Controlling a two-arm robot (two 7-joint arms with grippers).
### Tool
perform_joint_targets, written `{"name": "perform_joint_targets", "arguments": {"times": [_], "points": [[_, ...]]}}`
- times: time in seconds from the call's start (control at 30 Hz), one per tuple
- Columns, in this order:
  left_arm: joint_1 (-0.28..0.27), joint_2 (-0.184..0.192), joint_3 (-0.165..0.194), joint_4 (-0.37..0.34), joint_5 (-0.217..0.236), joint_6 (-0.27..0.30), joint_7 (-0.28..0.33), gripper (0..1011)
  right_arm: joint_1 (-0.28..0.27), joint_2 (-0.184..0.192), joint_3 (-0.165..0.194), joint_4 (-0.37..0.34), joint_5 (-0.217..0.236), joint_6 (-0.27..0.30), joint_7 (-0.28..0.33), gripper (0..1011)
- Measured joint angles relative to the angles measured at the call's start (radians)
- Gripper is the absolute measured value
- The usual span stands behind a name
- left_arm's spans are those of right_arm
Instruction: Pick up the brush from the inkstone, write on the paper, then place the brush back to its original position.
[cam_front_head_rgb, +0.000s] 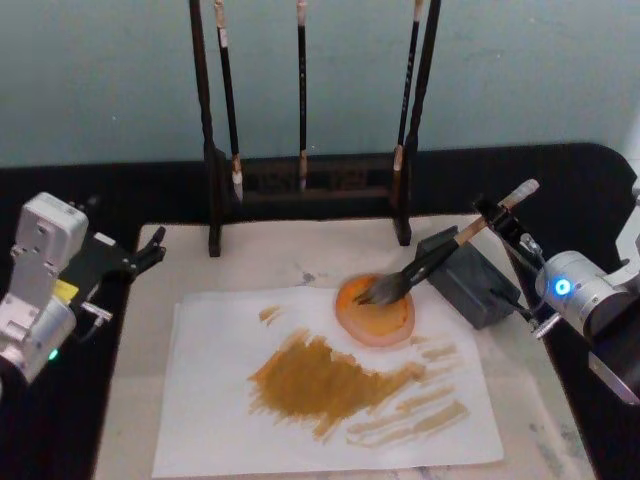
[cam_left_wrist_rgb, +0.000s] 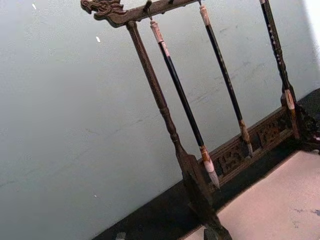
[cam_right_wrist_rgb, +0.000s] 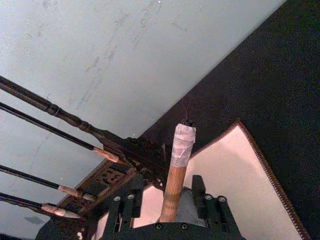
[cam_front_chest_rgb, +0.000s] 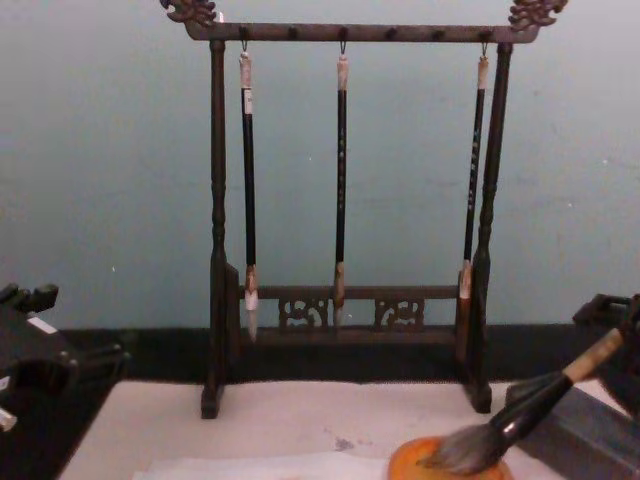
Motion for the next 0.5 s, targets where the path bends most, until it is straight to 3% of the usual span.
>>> {"name": "perform_joint_targets", "arguments": {"times": [0.47, 0.5], "points": [[0.0, 0.0, 0.0, 0.0, 0.0, 0.0, 0.0, 1010, -0.001, 0.0, 0.001, -0.001, -0.001, 0.0, 0.001, 187], [0.0, 0.0, 0.0, 0.0, 0.0, 0.0, 0.0, 1010, -0.001, 0.0, 0.001, -0.001, -0.001, 0.0, 0.002, 187]]}}
